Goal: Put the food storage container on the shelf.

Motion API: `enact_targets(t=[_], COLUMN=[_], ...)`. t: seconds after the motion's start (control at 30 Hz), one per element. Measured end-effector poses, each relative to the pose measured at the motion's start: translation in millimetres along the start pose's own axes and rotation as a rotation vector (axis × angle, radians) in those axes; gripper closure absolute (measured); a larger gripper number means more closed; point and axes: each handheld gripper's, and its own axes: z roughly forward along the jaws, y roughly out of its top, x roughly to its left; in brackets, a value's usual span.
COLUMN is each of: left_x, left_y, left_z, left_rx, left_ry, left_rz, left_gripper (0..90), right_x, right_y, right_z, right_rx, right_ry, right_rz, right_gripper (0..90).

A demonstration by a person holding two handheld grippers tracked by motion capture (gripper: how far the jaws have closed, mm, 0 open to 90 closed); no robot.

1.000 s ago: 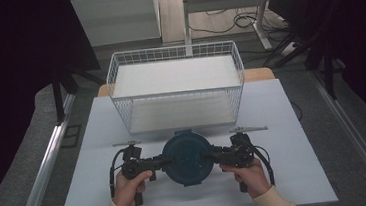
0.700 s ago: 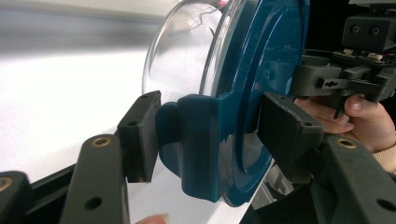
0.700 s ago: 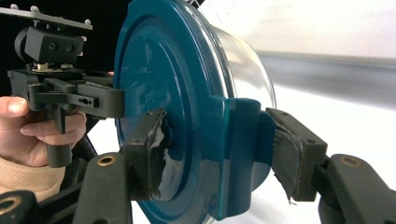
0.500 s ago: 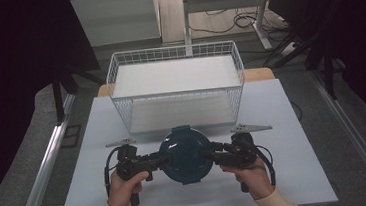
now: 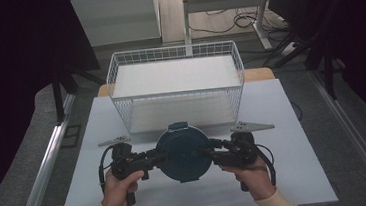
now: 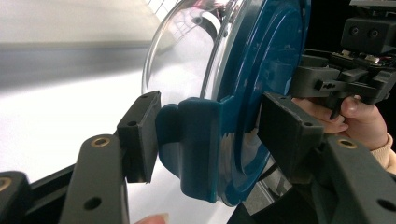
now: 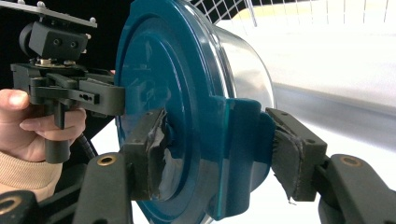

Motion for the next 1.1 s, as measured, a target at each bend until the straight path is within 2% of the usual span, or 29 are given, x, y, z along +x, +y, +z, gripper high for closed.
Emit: enact_targets(t=[0.6,0.73,1.1], left_x=[-11.1,-11.0,-17.7], left_y=[21.8,29.9,58.0], left_z=[-11.3,-12.4,-12.7], left_rx=[-0.04,-0.046,-0.043], left_ry=[0.018,0.012,0.04], left_rz=[0.052,0.057,0.099], left_gripper=[41.2,41.2,41.1], right_x=[5.9,7.0,1.7], right_y=[20.0,28.2,52.5], right_z=[-2.2,-2.5,-2.9], right_rx=[-0.028,-0.038,-0.063], right_ry=[0.017,0.013,0.018], right_rz=[-0.033,-0.045,-0.045], right_gripper=[41.4,41.4,41.3])
